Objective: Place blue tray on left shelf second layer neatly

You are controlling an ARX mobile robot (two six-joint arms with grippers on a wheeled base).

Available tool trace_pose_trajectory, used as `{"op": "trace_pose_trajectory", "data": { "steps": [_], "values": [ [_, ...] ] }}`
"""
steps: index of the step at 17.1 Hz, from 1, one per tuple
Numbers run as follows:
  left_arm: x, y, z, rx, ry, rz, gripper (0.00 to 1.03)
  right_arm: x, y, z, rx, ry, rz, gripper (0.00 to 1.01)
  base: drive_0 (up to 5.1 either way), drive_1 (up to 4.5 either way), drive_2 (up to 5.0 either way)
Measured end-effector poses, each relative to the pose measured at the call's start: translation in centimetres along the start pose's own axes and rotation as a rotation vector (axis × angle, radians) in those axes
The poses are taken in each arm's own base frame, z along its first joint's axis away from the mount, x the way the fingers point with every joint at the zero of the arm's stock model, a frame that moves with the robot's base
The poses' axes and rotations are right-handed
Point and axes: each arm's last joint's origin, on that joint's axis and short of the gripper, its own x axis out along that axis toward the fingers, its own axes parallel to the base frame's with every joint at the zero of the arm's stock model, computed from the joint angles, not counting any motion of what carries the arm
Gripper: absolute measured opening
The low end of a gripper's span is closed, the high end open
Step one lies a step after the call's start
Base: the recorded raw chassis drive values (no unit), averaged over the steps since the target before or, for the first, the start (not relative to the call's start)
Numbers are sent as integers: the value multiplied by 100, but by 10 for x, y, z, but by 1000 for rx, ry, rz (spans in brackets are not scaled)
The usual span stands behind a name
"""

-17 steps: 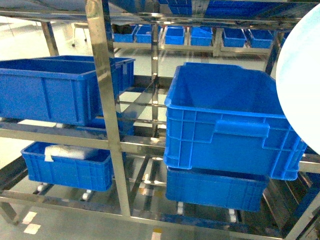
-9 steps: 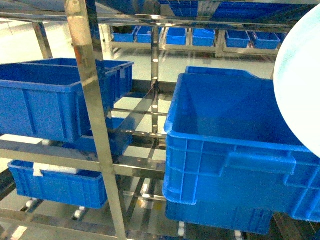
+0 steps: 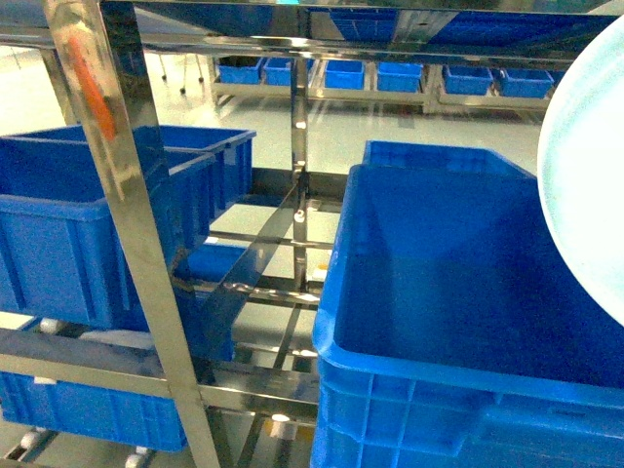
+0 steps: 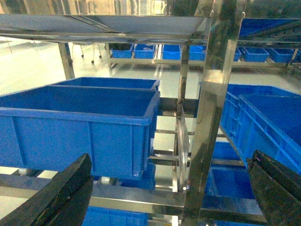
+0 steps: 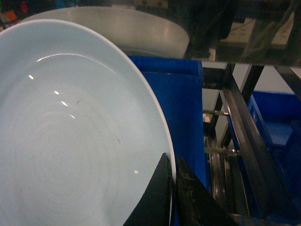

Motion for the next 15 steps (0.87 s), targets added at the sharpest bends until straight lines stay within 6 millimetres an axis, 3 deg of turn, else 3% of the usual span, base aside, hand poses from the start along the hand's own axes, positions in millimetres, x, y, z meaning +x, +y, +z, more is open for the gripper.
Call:
{"op": "trace_pose_trajectory", "data": {
  "steps": [7, 9, 13, 15],
  "values": [
    [0, 0, 0, 0, 1, -1, 98, 0, 0, 0, -3, -2, 7, 2, 0, 0, 0],
    [0, 0, 0, 0, 2, -1, 98, -2, 5, -7, 200, 33, 59, 2, 0, 0, 0],
    [0, 0, 0, 0, 2, -1, 98, 15, 6, -30, 436, 295, 140, 2, 0, 0, 0],
    [0, 0, 0, 0, 1, 0, 98, 22, 0, -30, 520, 324, 140, 2, 0, 0, 0]
  ]
}}
